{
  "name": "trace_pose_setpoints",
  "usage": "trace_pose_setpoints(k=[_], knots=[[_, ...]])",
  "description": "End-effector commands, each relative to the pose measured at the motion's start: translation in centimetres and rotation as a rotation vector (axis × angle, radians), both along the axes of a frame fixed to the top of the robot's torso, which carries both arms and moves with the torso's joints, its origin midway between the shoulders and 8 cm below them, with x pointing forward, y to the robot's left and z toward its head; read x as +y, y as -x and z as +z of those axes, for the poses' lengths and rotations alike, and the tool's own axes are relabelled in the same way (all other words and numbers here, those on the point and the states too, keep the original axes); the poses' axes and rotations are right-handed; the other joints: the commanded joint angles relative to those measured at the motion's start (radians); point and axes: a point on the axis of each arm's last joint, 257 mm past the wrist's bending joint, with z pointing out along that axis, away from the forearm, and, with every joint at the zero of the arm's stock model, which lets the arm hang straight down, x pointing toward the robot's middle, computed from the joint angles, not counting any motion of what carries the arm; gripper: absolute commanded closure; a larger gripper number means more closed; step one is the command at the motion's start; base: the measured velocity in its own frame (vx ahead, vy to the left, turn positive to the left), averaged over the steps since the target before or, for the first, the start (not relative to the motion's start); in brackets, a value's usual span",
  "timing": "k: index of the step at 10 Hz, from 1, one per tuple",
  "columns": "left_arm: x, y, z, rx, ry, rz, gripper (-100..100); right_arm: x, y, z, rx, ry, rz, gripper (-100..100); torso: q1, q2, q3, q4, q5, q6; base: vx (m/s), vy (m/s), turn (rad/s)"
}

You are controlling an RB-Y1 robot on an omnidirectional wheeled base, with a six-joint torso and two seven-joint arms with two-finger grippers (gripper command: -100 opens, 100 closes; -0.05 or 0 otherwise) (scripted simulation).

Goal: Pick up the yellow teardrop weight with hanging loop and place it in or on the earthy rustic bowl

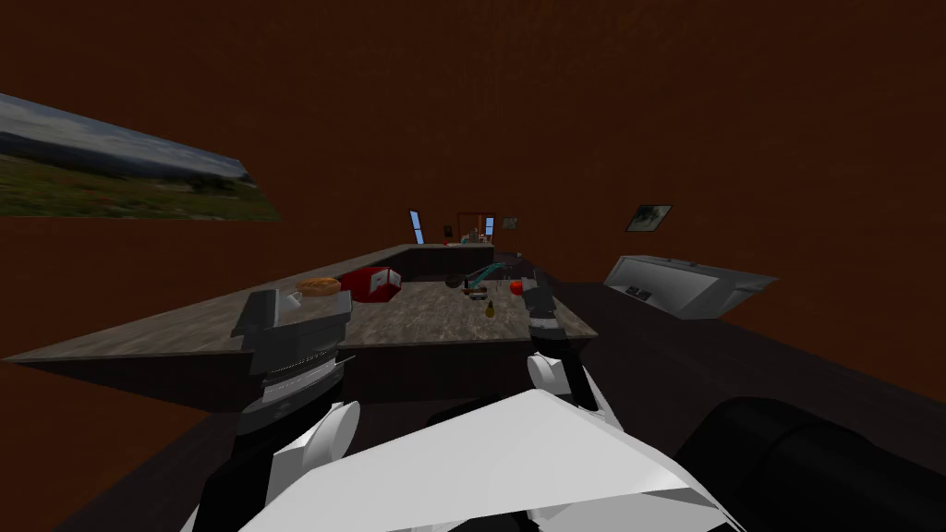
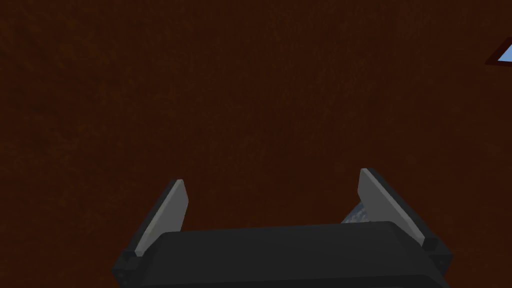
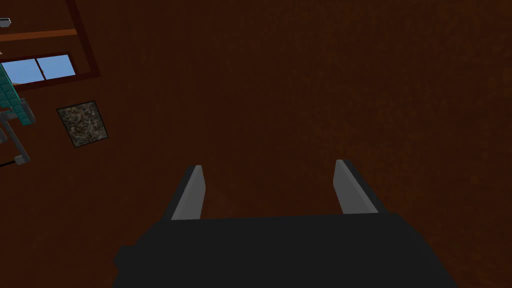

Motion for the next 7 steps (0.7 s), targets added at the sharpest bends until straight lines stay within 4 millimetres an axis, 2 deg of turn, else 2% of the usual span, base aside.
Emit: trace_pose_setpoints(k=[1,4,7], knots=[[0.0,0.0,0.0,0.000,0.000,0.000,0,0.4,-0.9,-1.0,0.032,0.006,0.041,-100,0.000,0.000,0.000,0.000,0.000,0.000,-0.014,-0.020,0.019],[0.0,0.0,0.0,0.000,0.000,0.000,0,0.8,-2.8,-3.5,0.101,-0.030,0.108,-100,-0.004,0.002,0.001,0.000,-0.001,0.000,-0.040,-0.049,0.036],[0.0,0.0,0.0,0.000,0.000,0.000,0,0.9,-5.2,-7.1,0.192,-0.118,0.180,-100,-0.005,0.003,0.002,0.001,-0.001,0.000,-0.062,-0.068,0.048]])
